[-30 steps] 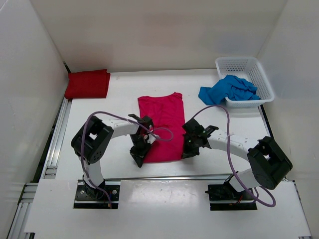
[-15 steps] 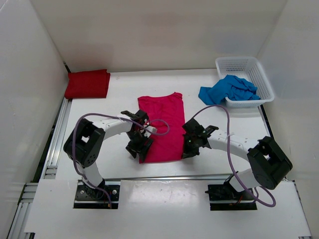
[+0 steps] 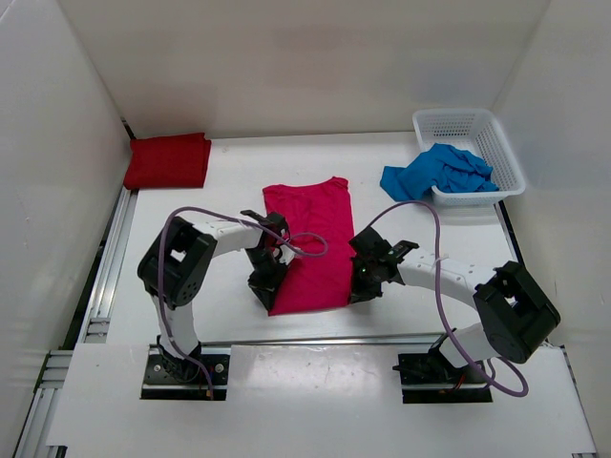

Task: Fold and stack the t-shirts
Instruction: Grab one side of the 2/3 rectangular tshirt with both arms, then fold the long partially folded tshirt into a neat square, then put the neatly folded tshirt into the corner of the board with the left arm, then grab crumpled tshirt from bin with the right arm

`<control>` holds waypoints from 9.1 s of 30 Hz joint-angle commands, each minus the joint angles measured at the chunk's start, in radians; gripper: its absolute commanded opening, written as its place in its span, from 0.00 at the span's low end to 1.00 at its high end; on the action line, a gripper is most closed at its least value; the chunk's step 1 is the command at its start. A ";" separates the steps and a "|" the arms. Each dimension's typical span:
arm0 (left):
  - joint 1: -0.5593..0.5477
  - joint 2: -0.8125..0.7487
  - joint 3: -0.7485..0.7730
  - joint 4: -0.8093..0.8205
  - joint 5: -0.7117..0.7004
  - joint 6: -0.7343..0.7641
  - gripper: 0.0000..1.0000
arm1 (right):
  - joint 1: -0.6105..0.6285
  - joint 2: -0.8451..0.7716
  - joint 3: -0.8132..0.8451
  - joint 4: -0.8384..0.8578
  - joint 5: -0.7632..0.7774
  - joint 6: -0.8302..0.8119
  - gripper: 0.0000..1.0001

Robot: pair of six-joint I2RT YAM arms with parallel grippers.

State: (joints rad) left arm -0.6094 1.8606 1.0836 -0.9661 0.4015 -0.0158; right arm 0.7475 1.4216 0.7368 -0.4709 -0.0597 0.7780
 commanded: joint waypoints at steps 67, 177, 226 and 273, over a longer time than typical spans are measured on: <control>0.299 0.334 0.917 -0.132 -0.240 0.016 0.28 | -0.416 0.746 1.174 -0.318 -0.112 -0.235 0.45; 0.462 0.526 1.220 0.262 -1.075 0.016 0.10 | -0.384 0.525 0.728 -0.204 -0.061 -0.195 0.37; 0.715 0.217 0.950 0.494 -1.025 0.016 0.99 | -0.375 0.441 0.769 -0.307 -0.013 -0.214 0.48; 0.547 -0.478 0.464 0.305 -0.782 0.016 0.99 | -0.955 1.110 1.570 0.015 -0.032 0.147 0.01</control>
State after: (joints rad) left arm -0.0597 1.4235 1.5360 -0.6479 -0.3550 0.0017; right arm -0.2008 2.5816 2.3360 -0.5102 -0.0402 0.9360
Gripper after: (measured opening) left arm 0.987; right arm 0.010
